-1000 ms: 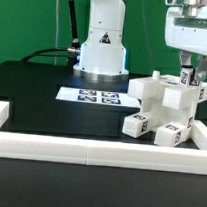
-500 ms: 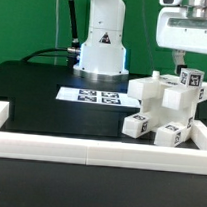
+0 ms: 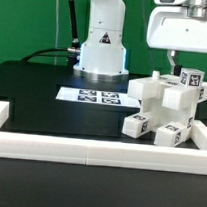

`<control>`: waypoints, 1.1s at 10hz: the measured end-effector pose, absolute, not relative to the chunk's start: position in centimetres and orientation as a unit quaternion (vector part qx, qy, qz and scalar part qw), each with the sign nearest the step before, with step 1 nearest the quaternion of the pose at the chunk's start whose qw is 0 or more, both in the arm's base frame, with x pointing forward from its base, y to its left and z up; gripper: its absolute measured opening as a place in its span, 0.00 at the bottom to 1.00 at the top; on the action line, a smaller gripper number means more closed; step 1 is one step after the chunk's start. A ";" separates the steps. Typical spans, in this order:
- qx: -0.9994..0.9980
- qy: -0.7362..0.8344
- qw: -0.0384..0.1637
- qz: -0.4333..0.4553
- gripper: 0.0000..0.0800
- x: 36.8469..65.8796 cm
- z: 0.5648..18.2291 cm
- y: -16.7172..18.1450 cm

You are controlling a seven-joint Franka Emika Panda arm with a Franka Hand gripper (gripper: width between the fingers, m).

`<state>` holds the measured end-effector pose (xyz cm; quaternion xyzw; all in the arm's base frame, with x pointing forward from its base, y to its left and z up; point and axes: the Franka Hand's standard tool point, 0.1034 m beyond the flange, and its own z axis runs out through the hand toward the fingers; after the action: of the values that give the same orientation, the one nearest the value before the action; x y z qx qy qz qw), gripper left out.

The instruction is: Assemble chair

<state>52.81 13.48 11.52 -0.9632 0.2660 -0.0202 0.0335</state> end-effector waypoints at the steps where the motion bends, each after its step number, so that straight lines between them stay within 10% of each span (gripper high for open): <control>1: -0.974 0.222 0.033 -0.022 0.81 52.9 11.6 13.3; 10: -0.999 0.014 0.023 -0.030 0.78 53.0 11.6 13.0; 11: -0.999 0.014 0.023 -0.030 0.57 53.0 11.6 13.0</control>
Offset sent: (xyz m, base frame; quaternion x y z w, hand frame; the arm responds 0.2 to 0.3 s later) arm -0.0041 0.0003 0.0051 0.0066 -0.0002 -0.1759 0.9844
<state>52.98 12.97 11.63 -0.9992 0.0142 -0.0296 0.0233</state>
